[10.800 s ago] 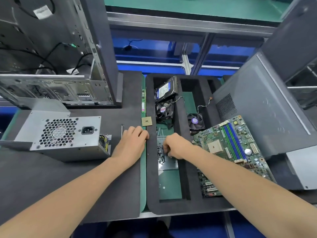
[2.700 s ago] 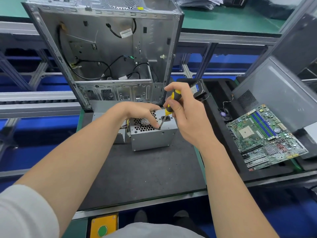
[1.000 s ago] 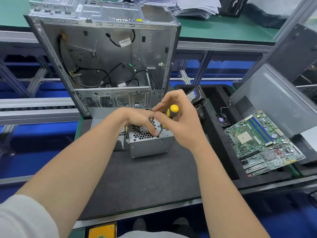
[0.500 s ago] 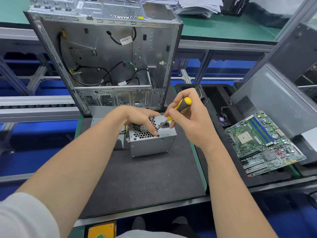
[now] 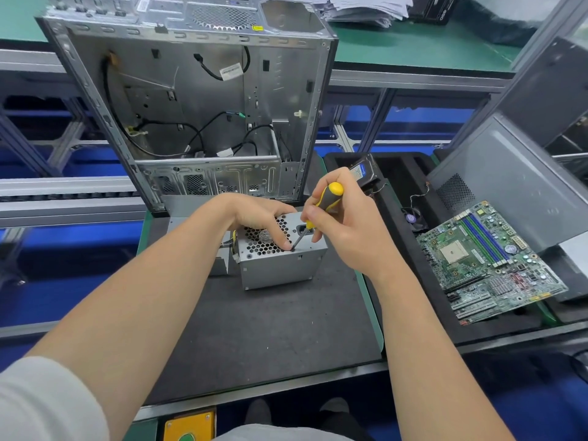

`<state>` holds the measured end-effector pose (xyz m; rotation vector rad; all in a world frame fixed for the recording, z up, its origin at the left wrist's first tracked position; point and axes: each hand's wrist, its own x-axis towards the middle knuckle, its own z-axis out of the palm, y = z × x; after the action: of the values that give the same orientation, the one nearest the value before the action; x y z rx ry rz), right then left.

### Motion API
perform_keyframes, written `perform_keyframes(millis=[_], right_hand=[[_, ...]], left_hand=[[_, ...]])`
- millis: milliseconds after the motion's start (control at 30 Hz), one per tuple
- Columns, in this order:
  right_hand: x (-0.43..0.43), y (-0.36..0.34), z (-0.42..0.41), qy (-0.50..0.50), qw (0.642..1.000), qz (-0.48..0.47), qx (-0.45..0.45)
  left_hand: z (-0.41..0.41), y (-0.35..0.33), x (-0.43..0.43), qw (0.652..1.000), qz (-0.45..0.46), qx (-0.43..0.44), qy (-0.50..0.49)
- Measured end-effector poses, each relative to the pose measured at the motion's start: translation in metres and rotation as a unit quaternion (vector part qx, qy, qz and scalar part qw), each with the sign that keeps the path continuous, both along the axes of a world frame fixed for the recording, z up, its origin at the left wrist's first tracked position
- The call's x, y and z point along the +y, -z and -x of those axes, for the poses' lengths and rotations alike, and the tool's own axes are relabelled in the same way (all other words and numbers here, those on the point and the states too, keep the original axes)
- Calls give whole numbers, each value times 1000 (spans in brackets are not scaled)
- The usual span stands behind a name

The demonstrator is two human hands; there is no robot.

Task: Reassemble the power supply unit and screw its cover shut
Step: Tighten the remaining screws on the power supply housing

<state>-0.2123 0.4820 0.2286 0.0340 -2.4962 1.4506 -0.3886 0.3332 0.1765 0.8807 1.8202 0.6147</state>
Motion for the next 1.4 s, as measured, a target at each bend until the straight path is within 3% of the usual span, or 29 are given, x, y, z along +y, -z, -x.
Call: perform_keyframes(millis=[333, 1000, 1233, 1300, 1400], right_hand=[[0, -9, 1, -57, 996, -42, -45], [0, -12, 3, -55, 995, -61, -52], [-27, -13, 12, 100, 975, -195, 35], [-32, -8, 17, 149, 968, -195, 46], [-29, -3, 17, 107, 980, -151, 75]], left_hand=[[1, 3, 0, 1000, 3, -3, 2], [1, 2, 0, 999, -24, -14, 27], [-1, 1, 1, 999, -22, -20, 12], [0, 1, -1, 1000, 0, -14, -19], [-1, 3, 0, 999, -6, -12, -31]])
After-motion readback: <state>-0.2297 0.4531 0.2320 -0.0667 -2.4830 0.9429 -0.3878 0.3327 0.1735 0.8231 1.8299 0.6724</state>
